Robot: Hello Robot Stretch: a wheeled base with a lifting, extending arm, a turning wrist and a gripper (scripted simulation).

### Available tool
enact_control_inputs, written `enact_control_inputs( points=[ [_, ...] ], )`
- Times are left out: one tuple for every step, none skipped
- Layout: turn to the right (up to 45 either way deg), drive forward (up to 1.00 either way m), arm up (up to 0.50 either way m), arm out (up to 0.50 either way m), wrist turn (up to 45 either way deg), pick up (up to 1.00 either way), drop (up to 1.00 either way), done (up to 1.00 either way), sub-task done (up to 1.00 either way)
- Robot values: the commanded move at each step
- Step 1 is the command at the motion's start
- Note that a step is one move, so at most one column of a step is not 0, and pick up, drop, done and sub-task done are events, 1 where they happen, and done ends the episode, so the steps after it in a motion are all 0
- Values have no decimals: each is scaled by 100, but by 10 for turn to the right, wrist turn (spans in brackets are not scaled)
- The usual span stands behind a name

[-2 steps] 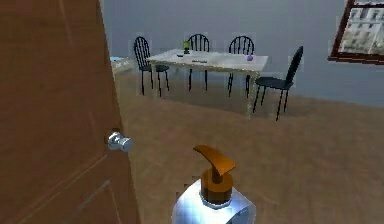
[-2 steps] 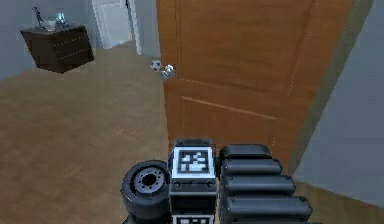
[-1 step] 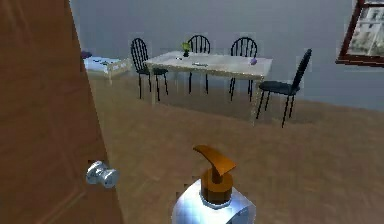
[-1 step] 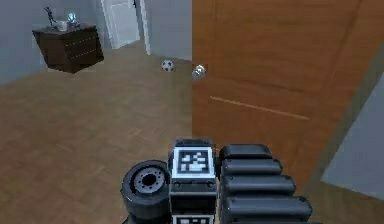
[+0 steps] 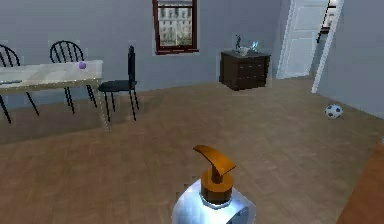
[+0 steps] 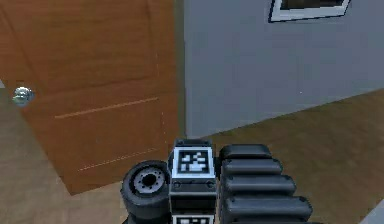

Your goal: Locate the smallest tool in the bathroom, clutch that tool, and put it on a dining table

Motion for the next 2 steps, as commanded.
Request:
enact_control_inputs(
  points=[
    [0, 80, 0, 0, 0, 0, 0, 0, 0],
    [-450, 0, 0, 0, 0, 0, 0, 0, 0]
  ],
)
